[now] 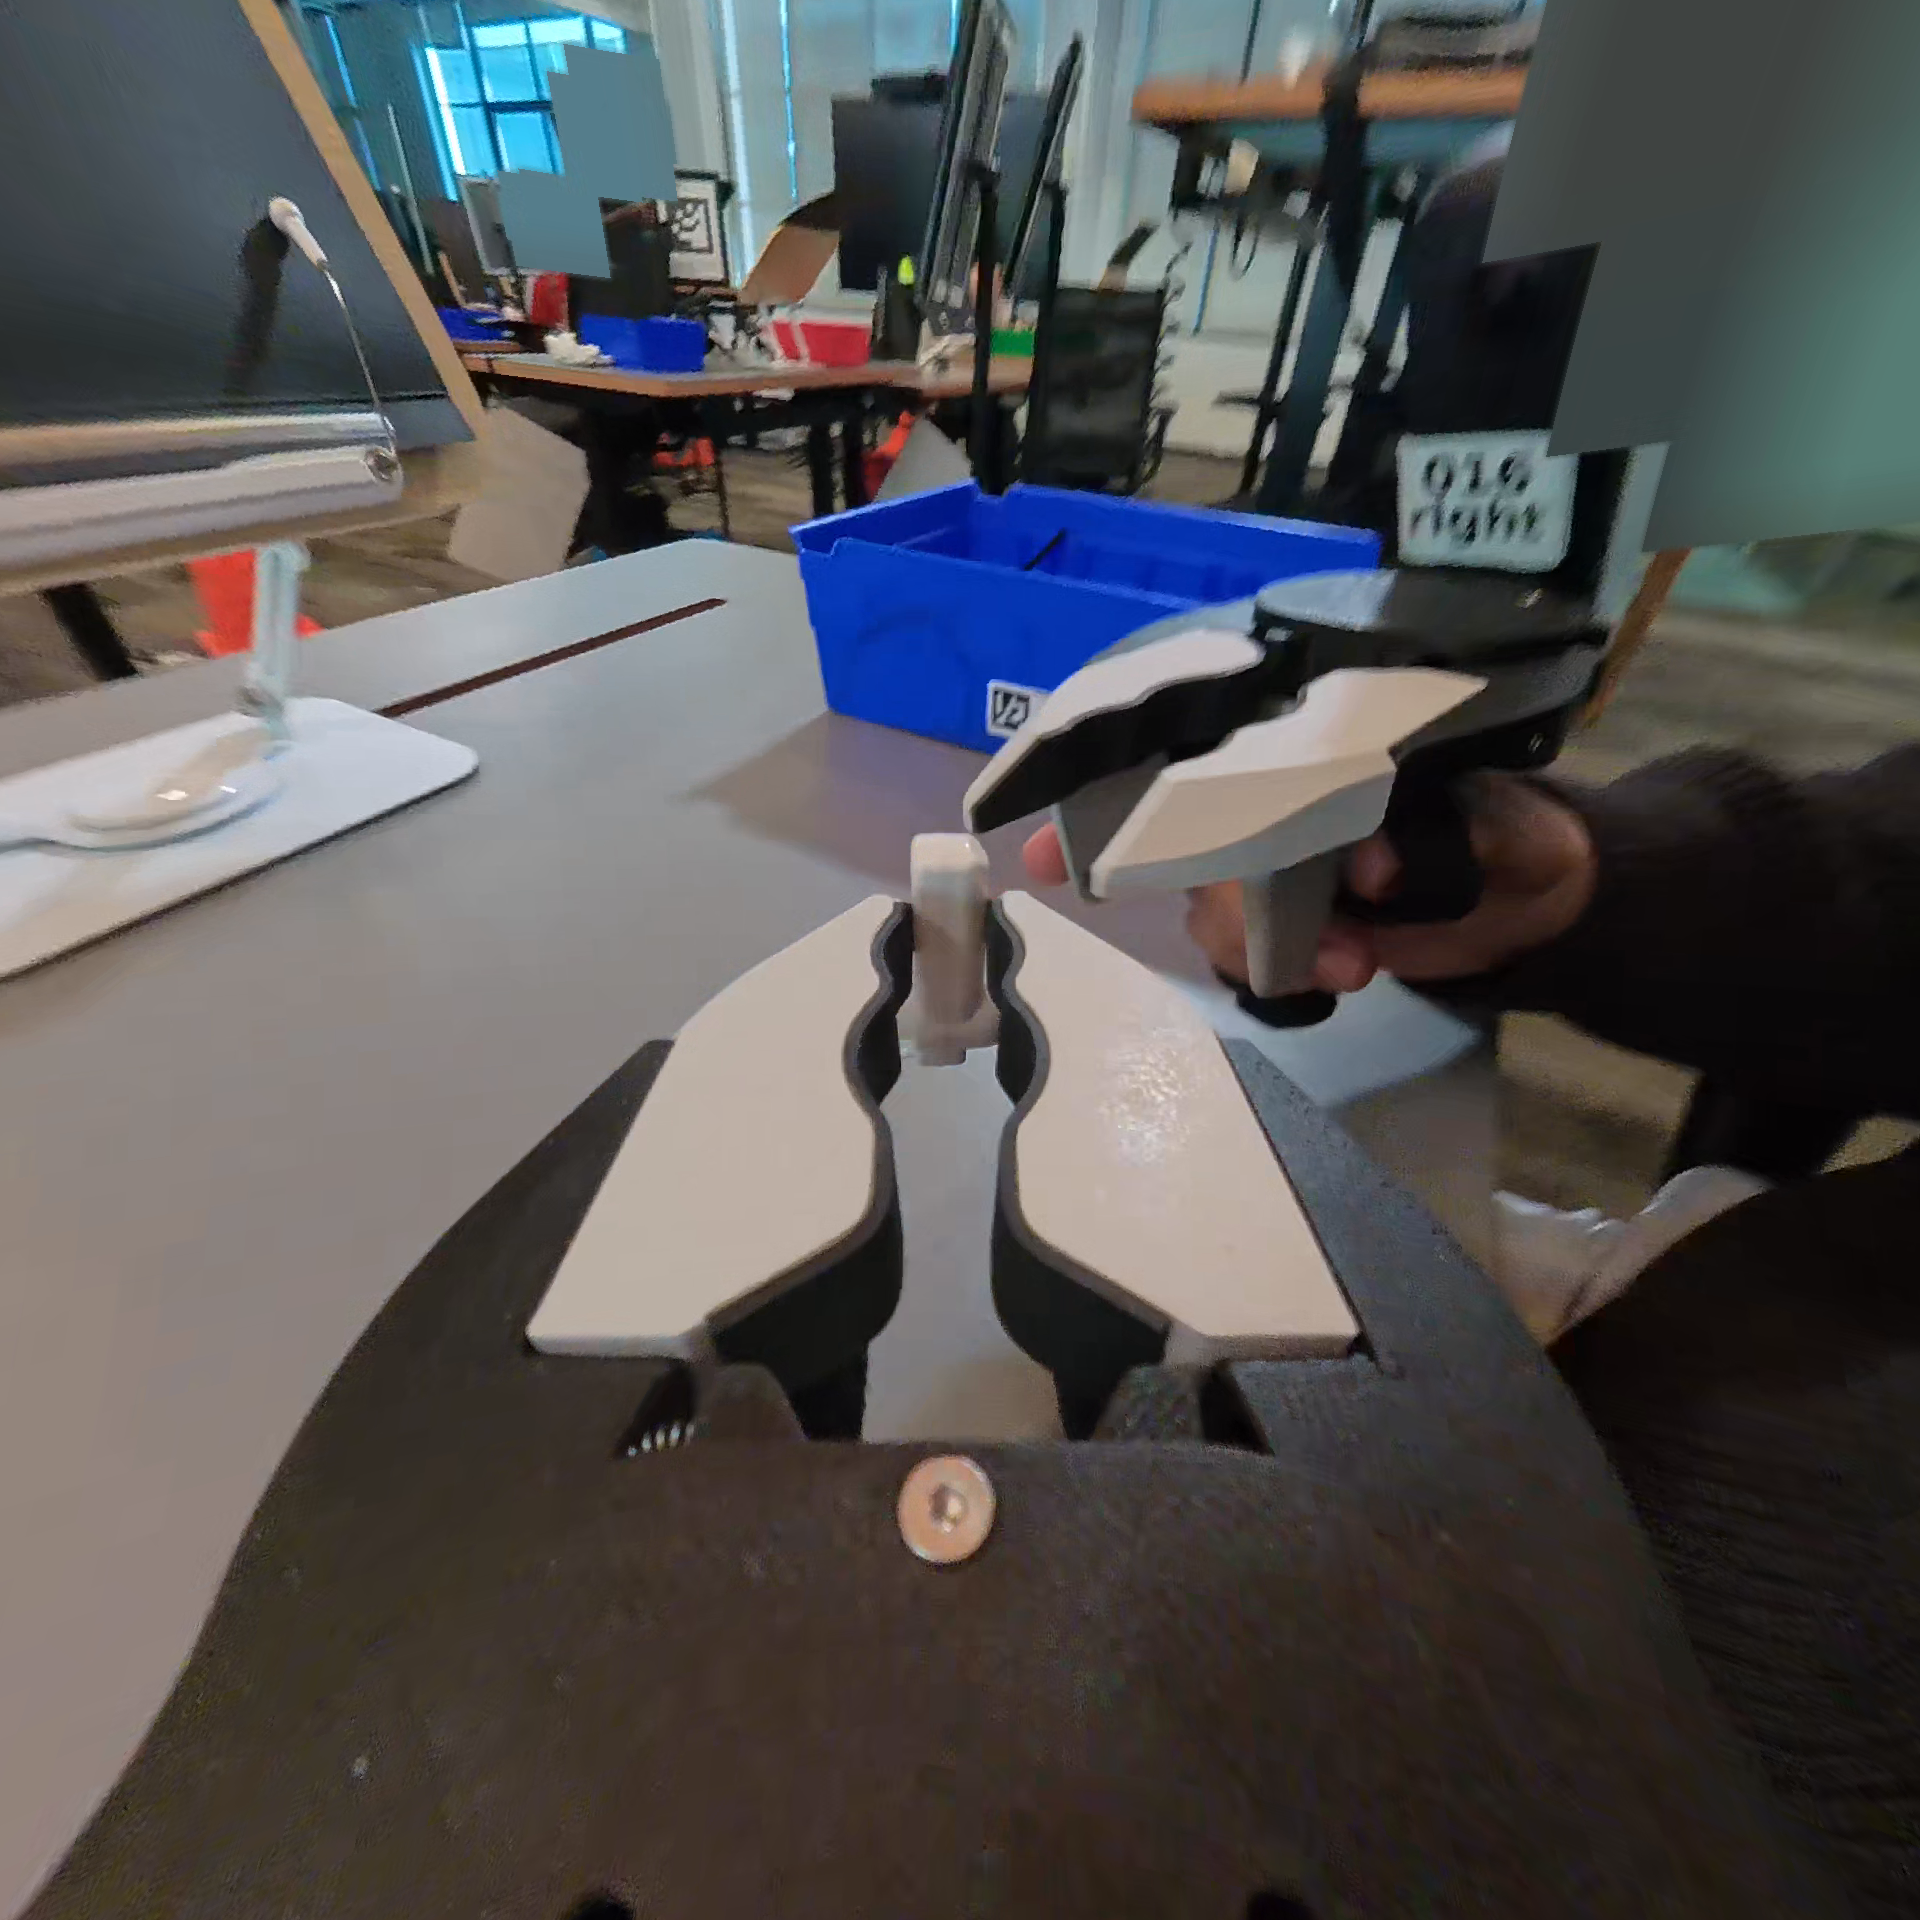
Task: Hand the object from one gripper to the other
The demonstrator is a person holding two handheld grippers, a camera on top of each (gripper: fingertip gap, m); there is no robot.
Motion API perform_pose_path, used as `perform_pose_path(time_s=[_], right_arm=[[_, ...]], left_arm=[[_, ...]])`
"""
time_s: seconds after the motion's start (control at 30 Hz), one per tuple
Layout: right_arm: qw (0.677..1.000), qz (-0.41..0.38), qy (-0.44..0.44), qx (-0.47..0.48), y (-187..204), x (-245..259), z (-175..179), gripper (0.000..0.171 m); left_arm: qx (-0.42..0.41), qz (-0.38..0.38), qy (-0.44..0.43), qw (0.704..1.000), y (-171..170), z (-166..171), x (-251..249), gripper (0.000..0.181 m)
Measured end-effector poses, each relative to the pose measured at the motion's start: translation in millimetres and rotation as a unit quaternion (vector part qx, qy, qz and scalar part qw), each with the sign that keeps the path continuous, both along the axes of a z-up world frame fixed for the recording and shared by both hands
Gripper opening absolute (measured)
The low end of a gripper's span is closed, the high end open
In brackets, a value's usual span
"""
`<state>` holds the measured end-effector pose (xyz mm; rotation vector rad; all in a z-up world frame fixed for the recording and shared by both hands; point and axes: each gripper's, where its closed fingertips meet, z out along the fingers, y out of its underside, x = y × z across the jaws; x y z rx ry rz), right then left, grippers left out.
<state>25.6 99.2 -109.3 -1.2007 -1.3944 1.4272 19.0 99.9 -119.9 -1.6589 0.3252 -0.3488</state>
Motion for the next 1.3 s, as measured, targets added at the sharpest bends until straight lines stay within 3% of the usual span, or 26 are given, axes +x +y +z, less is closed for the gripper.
perform_pose_path(time_s=[0.23, 0.53, 0.77, 0.97, 1.17, 1.3], right_arm=[[0.997, -0.025, -0.013, 0.07, -7, -2, -4, 0.019], [0.999, -0.016, -0.025, 0.027, -8, -3, -6, 0.022], [0.999, -0.023, -0.04, 0.024, -7, -3, -10, 0.014], [0.998, -0.032, -0.042, 0.041, -5, -2, -7, 0.013], [0.998, -0.06, -0.02, 0.022, 16, 5, 6, 0.012], [0.99, -0.132, 0.016, 0.043, 58, 24, 30, 0.012]], left_arm=[[0.012, 0.04, 0.137, 0.99, 2, -9, 6, 0.014], [0.03, 0.062, 0.207, 0.976, 3, -11, 4, 0.014], [0.053, 0.069, 0.302, 0.949, 2, -15, 12, 0.014], [0.062, 0.069, 0.28, 0.955, 2, -12, 13, 0.016], [0.07, 0.081, 0.196, 0.975, 4, -2, 9, 0.067], [0.077, 0.098, 0.155, 0.98, 5, 4, -3, 0.076]])
